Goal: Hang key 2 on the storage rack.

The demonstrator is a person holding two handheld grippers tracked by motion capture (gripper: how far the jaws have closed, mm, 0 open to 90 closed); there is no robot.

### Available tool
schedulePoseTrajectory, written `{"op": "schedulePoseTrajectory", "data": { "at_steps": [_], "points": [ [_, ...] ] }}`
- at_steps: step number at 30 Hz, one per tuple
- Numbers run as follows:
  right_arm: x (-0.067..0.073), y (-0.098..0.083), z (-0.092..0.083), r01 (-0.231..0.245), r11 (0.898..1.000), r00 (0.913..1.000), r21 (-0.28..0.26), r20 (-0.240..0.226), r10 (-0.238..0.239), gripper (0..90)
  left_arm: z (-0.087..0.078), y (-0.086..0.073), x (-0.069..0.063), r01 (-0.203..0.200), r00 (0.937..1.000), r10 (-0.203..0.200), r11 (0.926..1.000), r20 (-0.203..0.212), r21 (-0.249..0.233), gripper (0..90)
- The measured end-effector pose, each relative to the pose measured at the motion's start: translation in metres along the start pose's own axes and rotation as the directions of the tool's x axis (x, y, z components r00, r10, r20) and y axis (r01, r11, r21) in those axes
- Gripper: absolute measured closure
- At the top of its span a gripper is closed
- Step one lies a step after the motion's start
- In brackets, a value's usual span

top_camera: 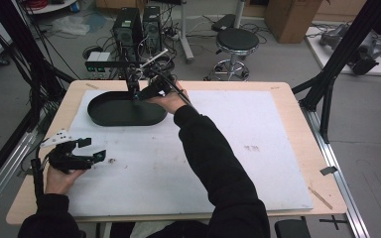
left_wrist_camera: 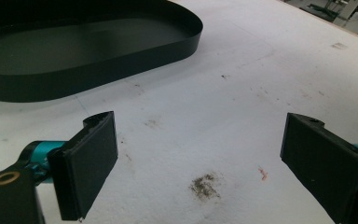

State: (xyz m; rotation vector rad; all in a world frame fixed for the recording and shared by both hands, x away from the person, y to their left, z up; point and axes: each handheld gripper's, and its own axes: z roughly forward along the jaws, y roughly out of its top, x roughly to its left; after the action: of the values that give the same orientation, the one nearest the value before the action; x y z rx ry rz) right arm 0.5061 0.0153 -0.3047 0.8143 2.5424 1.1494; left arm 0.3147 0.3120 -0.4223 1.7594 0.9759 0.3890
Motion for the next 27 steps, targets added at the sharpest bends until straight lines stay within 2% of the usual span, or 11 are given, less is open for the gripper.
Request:
{"op": "schedulePoseTrajectory", "data": {
  "at_steps": [6, 14, 16, 19, 24, 27],
  "points": [
    [-0.017, -0.02, -0.019, -0.023, 1.0, 0.9996, -0.003, 0.017, 0.023, 10.7, 0.0, 0.0, 0.0, 0.002, 1.0, -0.002, 1.0, -0.003, -0.001, 11.4],
    [-0.031, -0.04, -0.048, -0.05, 0.998, 0.9976, -0.022, 0.046, 0.051, 10.7, 0.0, 0.0, 0.0, 0.002, 1.0, -0.002, 1.0, -0.003, 0.002, 11.4],
    [-0.033, -0.045, -0.054, -0.053, 0.999, 0.9974, -0.011, 0.047, 0.054, 10.2, 0.001, 0.0, 0.0, 0.001, 1.0, -0.001, 1.0, -0.005, 0.001, 11.4],
    [-0.035, -0.052, -0.064, -0.057, 0.998, 0.9967, -0.015, 0.058, 0.058, 3.1, 0.001, 0.0, 0.0, 0.001, 1.0, -0.001, 1.0, -0.005, 0.003, 11.3],
    [-0.039, -0.067, -0.08, -0.07, 0.998, 0.9954, -0.007, 0.065, 0.07, 3.0, 0.001, 0.0, -0.001, -0.002, 1.0, 0.002, 1.0, -0.005, 0.009, 11.3],
    [-0.04, -0.076, -0.089, -0.078, 0.997, 0.9948, -0.025, 0.064, 0.079, 2.9, 0.001, 0.0, 0.0, -0.001, 1.0, 0.001, 1.0, -0.006, 0.009, 11.4]
  ]
}}
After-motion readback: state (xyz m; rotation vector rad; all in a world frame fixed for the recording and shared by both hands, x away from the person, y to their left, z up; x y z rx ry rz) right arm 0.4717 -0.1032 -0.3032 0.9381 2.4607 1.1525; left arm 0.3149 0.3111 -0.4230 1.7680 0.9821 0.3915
